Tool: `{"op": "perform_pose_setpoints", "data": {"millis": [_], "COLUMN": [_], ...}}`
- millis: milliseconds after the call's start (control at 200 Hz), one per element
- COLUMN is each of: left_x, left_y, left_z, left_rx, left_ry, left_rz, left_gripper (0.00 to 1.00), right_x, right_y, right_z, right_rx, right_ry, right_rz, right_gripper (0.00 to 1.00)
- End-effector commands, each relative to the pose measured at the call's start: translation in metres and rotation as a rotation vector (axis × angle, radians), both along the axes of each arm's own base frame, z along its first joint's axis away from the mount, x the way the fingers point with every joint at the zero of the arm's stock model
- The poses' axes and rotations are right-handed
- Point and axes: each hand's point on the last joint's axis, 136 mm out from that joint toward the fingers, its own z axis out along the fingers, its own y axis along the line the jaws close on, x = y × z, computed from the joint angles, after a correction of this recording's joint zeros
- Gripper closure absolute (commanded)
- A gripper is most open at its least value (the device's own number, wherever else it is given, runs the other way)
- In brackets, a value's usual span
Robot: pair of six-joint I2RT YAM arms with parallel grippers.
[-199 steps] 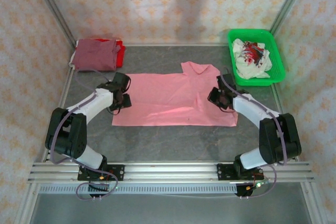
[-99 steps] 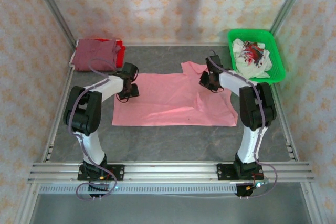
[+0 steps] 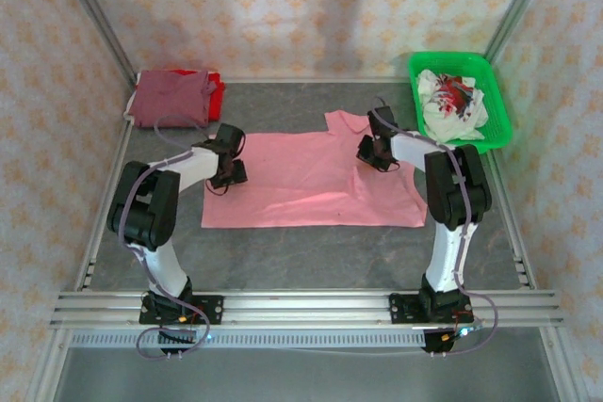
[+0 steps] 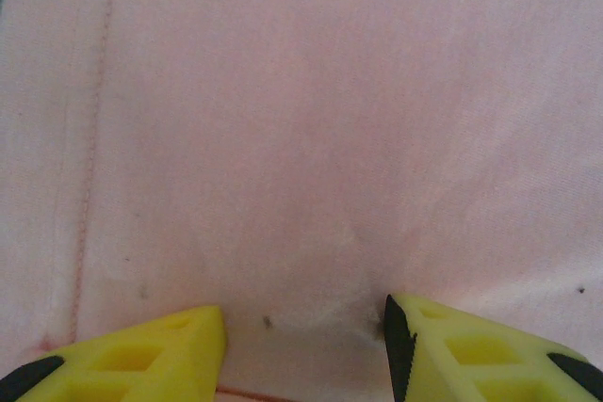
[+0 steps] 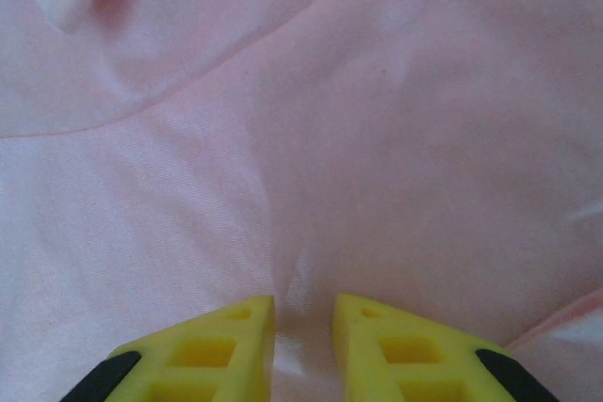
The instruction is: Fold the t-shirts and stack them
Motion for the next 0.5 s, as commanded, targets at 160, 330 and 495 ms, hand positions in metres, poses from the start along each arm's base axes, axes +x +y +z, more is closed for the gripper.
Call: {"op": "perform_pose_setpoints", "data": {"millis": [160, 330, 495], "left_x": [-0.05, -0.037, 0.001], "left_y": [0.007, 0.015, 0.014], "left_z": [-0.014, 0.004, 0.056], "left_rx": [-0.013, 0.045, 0.068], "left_ry": [0.087, 0.042, -0.073], "left_rz": [0.039, 0.031, 0.009], "left_gripper": [0.52, 0.51, 0.48], "right_x": [-0.042, -0.026, 0.009], "right_y": [-0.018, -0.013, -0.002], "right_z": [-0.015, 0.011, 0.058], "right_rx": [-0.031, -0.002, 0.05], "right_ry": [0.09, 0.031, -0.077], "right_rz": [-0.052, -0.055, -0.059], "right_gripper": [0.76, 0.75, 0.74]}}
